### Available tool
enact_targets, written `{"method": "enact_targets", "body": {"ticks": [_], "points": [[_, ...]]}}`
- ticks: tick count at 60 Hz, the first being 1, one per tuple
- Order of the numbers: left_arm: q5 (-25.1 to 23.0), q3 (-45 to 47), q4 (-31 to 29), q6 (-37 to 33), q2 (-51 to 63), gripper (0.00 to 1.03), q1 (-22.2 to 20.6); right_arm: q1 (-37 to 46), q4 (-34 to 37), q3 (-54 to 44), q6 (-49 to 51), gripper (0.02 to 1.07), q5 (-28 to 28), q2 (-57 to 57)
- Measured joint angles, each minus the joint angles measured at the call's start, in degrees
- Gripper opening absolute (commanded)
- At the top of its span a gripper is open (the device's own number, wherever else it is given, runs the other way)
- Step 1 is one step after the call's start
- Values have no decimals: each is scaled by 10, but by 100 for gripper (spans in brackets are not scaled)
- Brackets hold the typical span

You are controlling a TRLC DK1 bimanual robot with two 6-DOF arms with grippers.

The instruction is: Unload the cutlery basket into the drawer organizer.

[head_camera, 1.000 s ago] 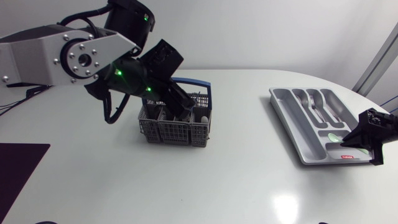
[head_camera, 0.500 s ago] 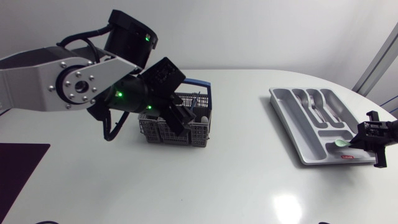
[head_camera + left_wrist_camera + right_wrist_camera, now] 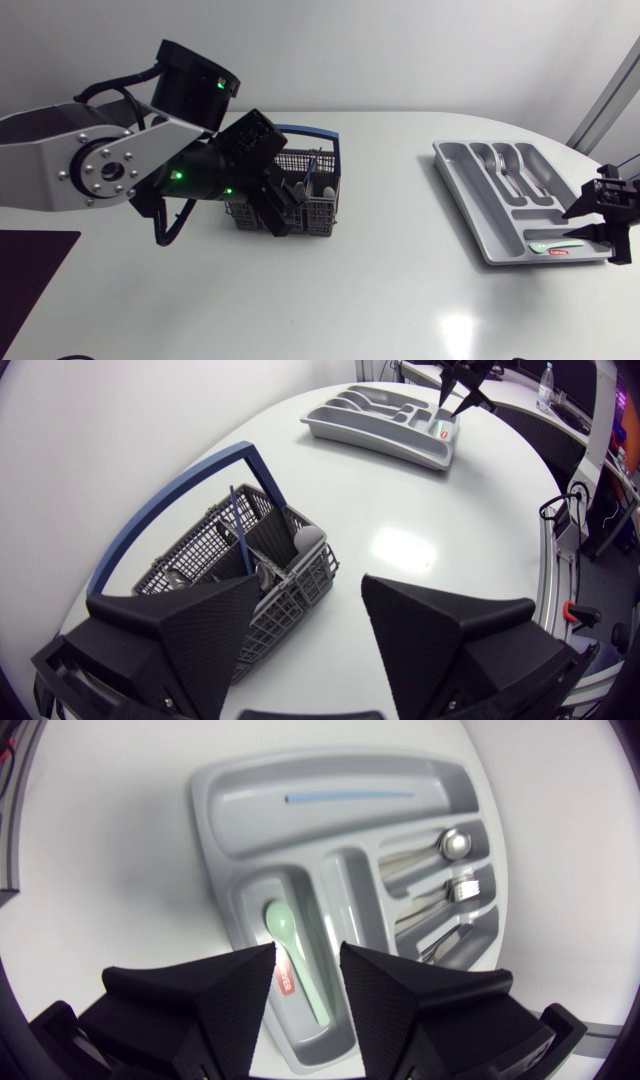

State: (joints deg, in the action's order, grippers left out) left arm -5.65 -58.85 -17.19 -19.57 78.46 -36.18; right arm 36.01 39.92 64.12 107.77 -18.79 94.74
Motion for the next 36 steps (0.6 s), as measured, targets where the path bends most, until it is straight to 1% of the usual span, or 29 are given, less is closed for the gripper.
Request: {"method": "enact_targets", "body": {"ticks": [8, 14, 28, 36], "points": [[0, 17, 12, 0, -1, 72, 0, -77, 70, 8, -103, 54, -21, -69], [0, 31, 24, 0, -4, 72, 0, -142, 98, 18, -194, 54, -32, -94], [0, 57, 49, -7, -5, 72, 0, -299, 109, 40, -426, 54, -64, -104], [2, 62, 58, -13, -5, 72, 1, -396, 106, 46, -554, 54, -69, -104]]}}
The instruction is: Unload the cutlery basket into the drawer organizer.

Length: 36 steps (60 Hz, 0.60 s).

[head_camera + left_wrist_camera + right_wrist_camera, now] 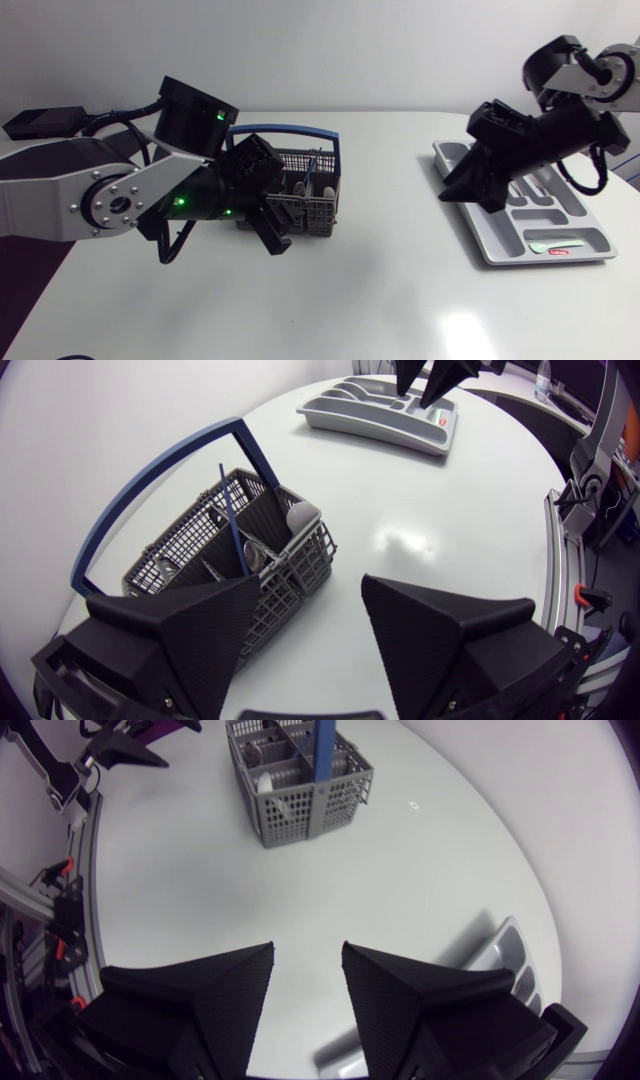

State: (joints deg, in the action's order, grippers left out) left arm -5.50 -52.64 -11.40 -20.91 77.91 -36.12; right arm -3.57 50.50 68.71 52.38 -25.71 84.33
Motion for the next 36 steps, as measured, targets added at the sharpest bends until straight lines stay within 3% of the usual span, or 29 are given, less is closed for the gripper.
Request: {"method": "enact_targets", "body": {"ticks": [16, 36], "points": [[0, 19, 10, -2, 0, 72, 1, -119, -17, 43, -201, 54, -5, 33], [0, 29, 29, -6, -12, 72, 4, -178, -62, 98, -350, 54, -16, 110]]}}
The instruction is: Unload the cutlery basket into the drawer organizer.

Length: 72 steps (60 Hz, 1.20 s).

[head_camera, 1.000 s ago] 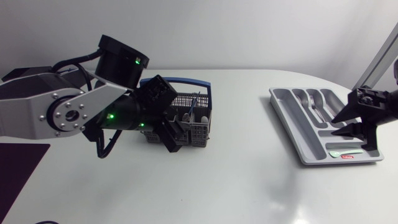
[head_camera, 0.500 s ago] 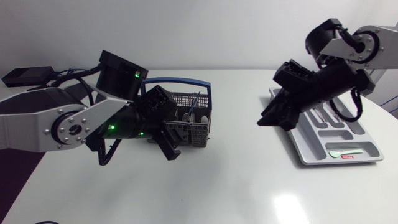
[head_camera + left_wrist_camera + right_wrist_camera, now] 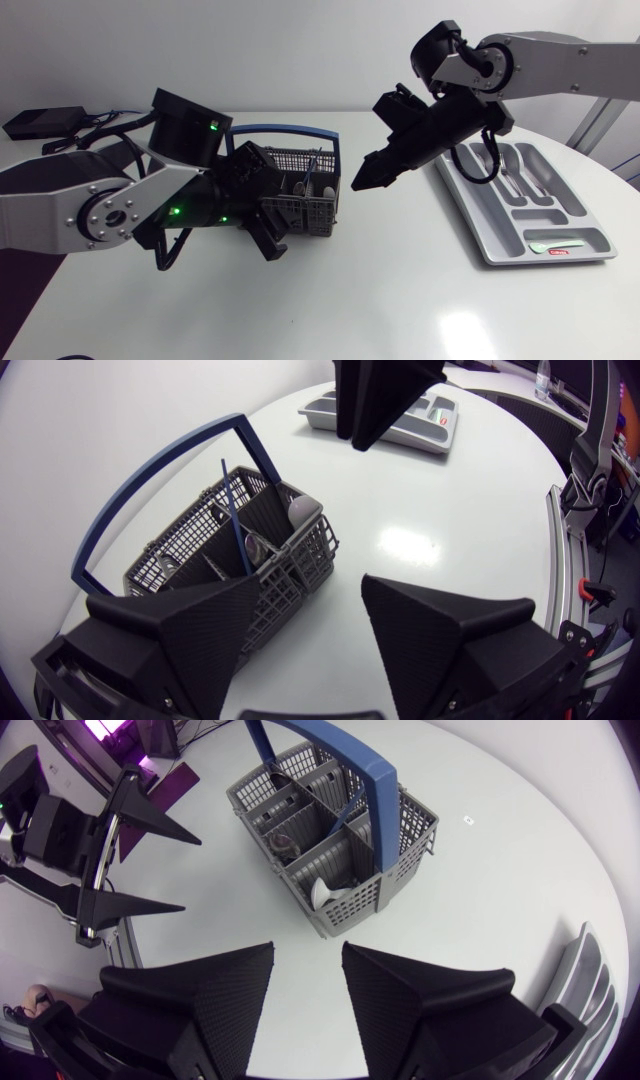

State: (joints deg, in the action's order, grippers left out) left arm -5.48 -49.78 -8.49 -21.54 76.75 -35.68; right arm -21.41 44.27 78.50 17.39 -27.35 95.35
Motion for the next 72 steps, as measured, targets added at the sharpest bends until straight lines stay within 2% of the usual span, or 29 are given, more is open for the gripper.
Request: {"method": "enact_targets", "body": {"ticks": [17, 27, 32, 39, 43, 57, 61, 68, 72], "points": [[0, 4, 16, -2, -4, 72, 7, -16, -57, 9, -74, 51, -1, 43], [0, 12, 30, -2, -4, 72, 8, -27, -86, 13, -104, 44, -1, 63], [0, 14, 33, -2, -4, 72, 9, -33, -98, 16, -119, 43, 1, 72], [0, 15, 37, -2, -4, 72, 12, -39, -101, 18, -127, 43, 6, 83], [0, 18, 41, -2, -4, 72, 15, -40, -101, 18, -132, 38, 8, 89], [0, 33, 48, -2, -4, 72, 18, -45, -107, 19, -138, 37, 19, 100], [0, 35, 52, -2, -4, 72, 18, -50, -113, 21, -143, 29, 26, 102], [0, 35, 60, -2, -4, 72, 20, -58, -116, 22, -147, 29, 36, 104], [0, 36, 63, -2, -4, 72, 22, -61, -119, 22, -151, 23, 41, 106]]}}
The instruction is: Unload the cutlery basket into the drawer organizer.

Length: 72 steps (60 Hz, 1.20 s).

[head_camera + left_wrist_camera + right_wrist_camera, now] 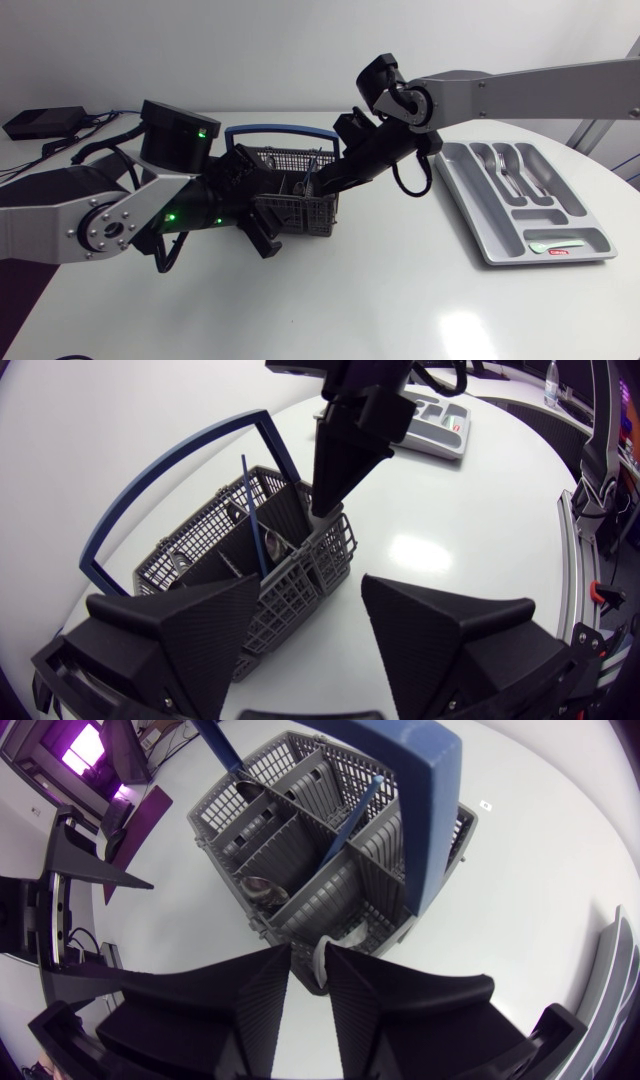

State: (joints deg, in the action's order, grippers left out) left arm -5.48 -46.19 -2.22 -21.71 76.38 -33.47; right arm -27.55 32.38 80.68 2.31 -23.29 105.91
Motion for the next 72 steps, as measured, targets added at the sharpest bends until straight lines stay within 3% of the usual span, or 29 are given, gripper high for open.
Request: {"method": "enact_targets", "body": {"ticks": [15, 34, 49, 72], "points": [[0, 1, 5, 0, 0, 71, 4, -2, -8, 0, -10, 8, 18, 7], [-3, 1, 6, 0, 0, 72, 19, -9, -7, 3, -19, 8, 21, 7], [-38, 1, -12, 0, 0, 72, 56, -9, 9, 4, -23, 8, 21, -18], [-78, 1, -40, -2, -6, 72, 76, 4, 82, 4, -23, 8, -33, -138]]}}
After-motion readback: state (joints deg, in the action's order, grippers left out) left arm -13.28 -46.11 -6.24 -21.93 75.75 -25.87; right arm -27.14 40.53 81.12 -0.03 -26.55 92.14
